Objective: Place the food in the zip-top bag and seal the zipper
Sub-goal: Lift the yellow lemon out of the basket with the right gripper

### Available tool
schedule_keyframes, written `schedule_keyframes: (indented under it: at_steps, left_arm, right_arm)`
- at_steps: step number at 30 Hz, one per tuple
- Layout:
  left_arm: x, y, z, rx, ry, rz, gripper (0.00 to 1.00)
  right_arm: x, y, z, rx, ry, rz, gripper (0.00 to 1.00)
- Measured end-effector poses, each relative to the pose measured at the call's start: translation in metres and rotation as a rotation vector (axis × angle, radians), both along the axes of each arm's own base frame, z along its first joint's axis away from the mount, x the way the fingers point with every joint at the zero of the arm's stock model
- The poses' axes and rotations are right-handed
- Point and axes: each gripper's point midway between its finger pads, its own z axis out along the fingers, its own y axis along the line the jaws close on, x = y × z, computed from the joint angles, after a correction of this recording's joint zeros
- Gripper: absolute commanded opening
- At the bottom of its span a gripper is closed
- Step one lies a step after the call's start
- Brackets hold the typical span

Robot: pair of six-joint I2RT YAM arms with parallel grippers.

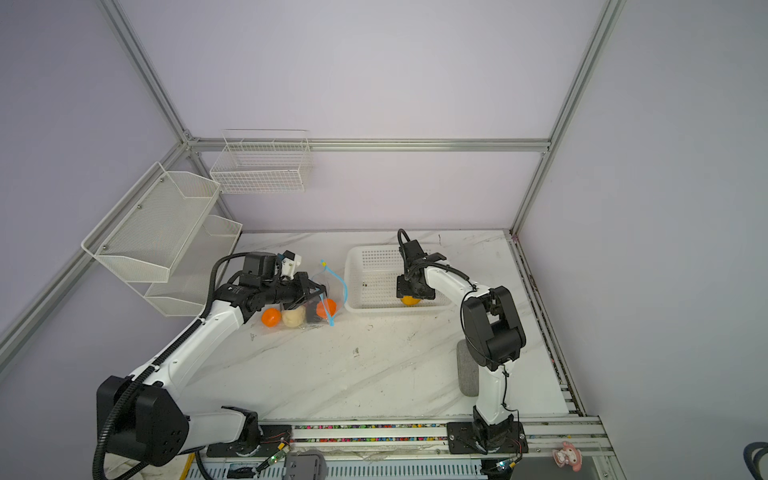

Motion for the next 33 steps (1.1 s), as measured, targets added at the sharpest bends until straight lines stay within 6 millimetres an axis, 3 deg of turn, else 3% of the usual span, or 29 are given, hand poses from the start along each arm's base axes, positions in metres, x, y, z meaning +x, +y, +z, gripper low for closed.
schedule_keyframes:
  at_steps: [10,19,27,33]
  left_arm:
    - [0.0,0.0,0.0,0.0,0.0,0.0,0.0]
    - [0.0,0.0,0.0,0.0,0.0,0.0,0.0]
    - [0.0,0.0,0.0,0.0,0.0,0.001,0.0]
    - [-0.001,0.0,-0.003,0.001,0.005,0.0,0.0]
  right_arm:
    - [0.011,0.009,0.001,0.034,-0.025,0.006,0.86]
    - [0.011,0.003,0.0,0.024,-0.032,-0.008,0.97]
    - [0.008,-0.012,0.007,0.034,-0.036,-0.046,0.97]
    - [-0.004,-0.012,-0.004,0.064,0.014,-0.045,0.93]
